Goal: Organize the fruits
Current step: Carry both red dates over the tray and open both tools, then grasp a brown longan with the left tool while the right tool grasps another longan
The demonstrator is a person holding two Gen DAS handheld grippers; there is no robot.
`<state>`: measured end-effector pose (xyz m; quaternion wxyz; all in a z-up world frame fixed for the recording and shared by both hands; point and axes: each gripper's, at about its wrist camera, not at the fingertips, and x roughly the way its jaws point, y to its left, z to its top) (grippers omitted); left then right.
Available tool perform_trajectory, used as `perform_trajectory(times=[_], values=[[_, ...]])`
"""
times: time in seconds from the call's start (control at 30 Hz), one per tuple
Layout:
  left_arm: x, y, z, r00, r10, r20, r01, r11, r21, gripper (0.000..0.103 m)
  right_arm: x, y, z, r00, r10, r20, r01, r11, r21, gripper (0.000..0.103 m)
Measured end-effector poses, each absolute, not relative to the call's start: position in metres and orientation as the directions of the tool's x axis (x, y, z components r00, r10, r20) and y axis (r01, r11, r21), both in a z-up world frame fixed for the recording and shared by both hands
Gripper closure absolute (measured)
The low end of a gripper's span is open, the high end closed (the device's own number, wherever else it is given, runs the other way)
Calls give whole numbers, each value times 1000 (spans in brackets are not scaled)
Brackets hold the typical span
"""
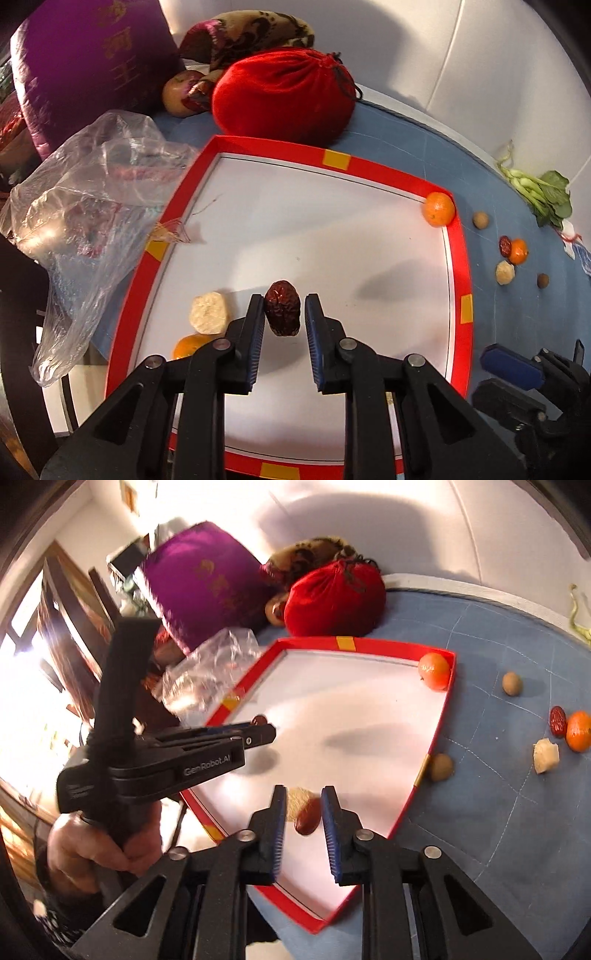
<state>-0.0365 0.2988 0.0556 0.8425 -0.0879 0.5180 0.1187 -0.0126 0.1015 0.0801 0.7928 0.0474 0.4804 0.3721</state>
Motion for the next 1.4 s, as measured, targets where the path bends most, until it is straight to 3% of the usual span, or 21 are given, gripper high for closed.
perform_trajectory(times=[0.03,0.07,0.23,0.37,0.4,0.43,0.47,0.6,0.7,0.8,1.0,1.13,1.27,1.4], values=[[-37,300,59,443,116,-889,-304,952,-27,78,-12,96,82,274,641,-717,-526,724,446,64],[-38,301,62,454,126,-882,-311,950,-24,76,-12,88,84,303,634,-711,-501,741,447,63],[-38,287,74,496,150,-855,-286,958,3,69,-18,55,67,405,382,-831,-345,905,249,66],[-36,273,81,532,108,-840,-230,973,-20,69,-40,71,49,402,276,-873,-360,924,126,71],[-35,270,85,549,100,-830,-212,977,-22,69,-43,77,47,396,279,-875,-377,918,123,74],[-36,267,89,565,100,-819,-202,979,-19,69,-48,87,45,381,293,-877,-397,909,131,91],[-37,266,92,578,102,-809,-197,980,-17,68,-52,95,43,372,303,-877,-408,902,139,98],[-41,264,108,635,127,-762,-212,977,-14,67,-54,114,32,283,409,-868,-451,855,256,98],[-42,257,112,653,150,-743,-200,980,23,61,-55,121,31,207,496,-843,-514,788,337,99],[-38,238,108,647,36,-762,-103,994,-41,61,-45,80,55,270,505,-820,-498,802,330,99],[-21,170,79,526,-129,-841,97,991,-91,59,2,-65,117,535,280,-797,-282,949,144,85],[-8,140,57,481,-102,-871,163,986,-26,59,25,-121,117,565,260,-783,-149,966,213,85],[6,123,37,443,-73,-894,199,980,18,59,31,-137,104,543,257,-800,-121,966,228,85],[13,125,24,398,-106,-911,205,979,-24,59,40,-140,97,531,240,-812,-117,971,210,85]])
